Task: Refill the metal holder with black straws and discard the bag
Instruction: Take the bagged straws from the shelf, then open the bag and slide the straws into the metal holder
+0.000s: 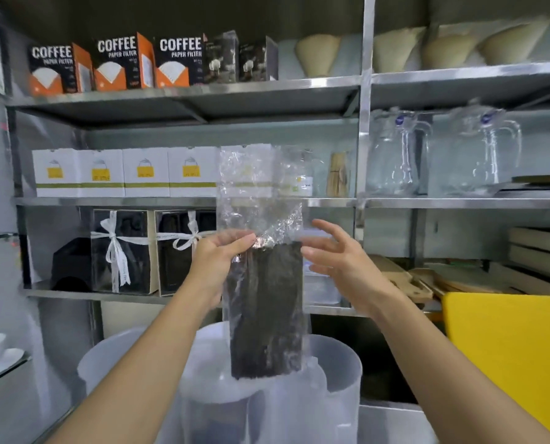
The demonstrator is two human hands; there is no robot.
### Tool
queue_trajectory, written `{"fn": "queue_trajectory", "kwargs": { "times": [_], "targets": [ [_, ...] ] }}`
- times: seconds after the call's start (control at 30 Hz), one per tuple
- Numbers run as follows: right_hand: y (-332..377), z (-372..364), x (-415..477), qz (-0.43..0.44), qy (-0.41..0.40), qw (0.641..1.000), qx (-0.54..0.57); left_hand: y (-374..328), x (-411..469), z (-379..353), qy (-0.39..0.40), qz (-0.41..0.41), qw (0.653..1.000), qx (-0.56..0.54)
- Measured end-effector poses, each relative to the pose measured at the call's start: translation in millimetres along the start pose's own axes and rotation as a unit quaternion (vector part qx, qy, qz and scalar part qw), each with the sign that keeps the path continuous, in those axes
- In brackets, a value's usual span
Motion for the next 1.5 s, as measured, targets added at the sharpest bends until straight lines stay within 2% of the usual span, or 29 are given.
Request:
{"fn": "queue_trajectory", "kwargs": {
  "times": [0.07, 0.17, 0.27, 0.43, 0.5, 0.57, 0.63, 0.67, 0.77, 0.83, 0.93, 1.1, 1.2, 1.33, 1.43, 1.5],
  "targets": [
    [0, 5, -20, -0.008, -0.024, 0.999, 0.029, -1, -16, -16, 0.021, 0.014, 1.000, -0.016],
    [5, -3, -55, -0.019, 0.005, 1.000, 0.012, 4, -39, -35, 0.050, 0.044, 0.998, -0.011],
    [2, -3, -90, -0.033, -0.001, 0.999, 0.017, 5, -69, -62, 0.090, 0.068, 0.994, -0.005],
    [-2, 8, -140, -0.036, -0.064, 0.994, 0.084, 4, -105, -100, 0.126, 0.074, 0.989, 0.019],
    [1, 16, -158, -0.026, -0.099, 0.990, 0.097, 4, -117, -110, 0.113, 0.079, 0.990, 0.040],
    [4, 24, -175, -0.023, -0.140, 0.984, 0.104, 2, -129, -110, 0.051, 0.068, 0.993, 0.087],
    [7, 32, -192, -0.020, -0.179, 0.978, 0.105, -15, -148, -110, -0.017, 0.016, 0.989, 0.148],
    [9, 35, -200, -0.019, -0.194, 0.975, 0.103, -21, -157, -117, -0.022, -0.008, 0.984, 0.177],
    [13, 46, -224, -0.012, -0.243, 0.967, 0.081, -31, -183, -154, 0.028, -0.058, 0.963, 0.262],
    [14, 50, -238, -0.010, -0.268, 0.960, 0.075, -36, -201, -174, 0.021, -0.086, 0.933, 0.348],
    [19, 53, -258, -0.007, -0.295, 0.954, 0.057, -34, -223, -201, 0.043, -0.086, 0.910, 0.402],
    [19, 53, -283, -0.012, -0.305, 0.950, 0.060, -20, -243, -228, 0.115, -0.025, 0.914, 0.388],
    [17, 48, -293, -0.030, -0.284, 0.957, 0.051, -4, -251, -241, 0.189, 0.041, 0.910, 0.368],
    [17, 43, -301, -0.042, -0.253, 0.966, 0.025, 8, -259, -246, 0.225, 0.084, 0.911, 0.335],
    [20, 42, -304, -0.036, -0.230, 0.972, -0.007, 14, -263, -250, 0.255, 0.083, 0.910, 0.316],
    [18, 45, -306, -0.033, -0.225, 0.974, -0.006, 12, -264, -251, 0.278, 0.076, 0.922, 0.258]
  ]
}}
Point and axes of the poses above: each hand's wrist, its own x-axis towards the middle knuckle, its own z-axis out of the back of the hand, y = z × x, the point moved 10 cm from there along x, towards the middle knuckle, and after that the axes turned 10 degrees about y, right-handed, at the moved point
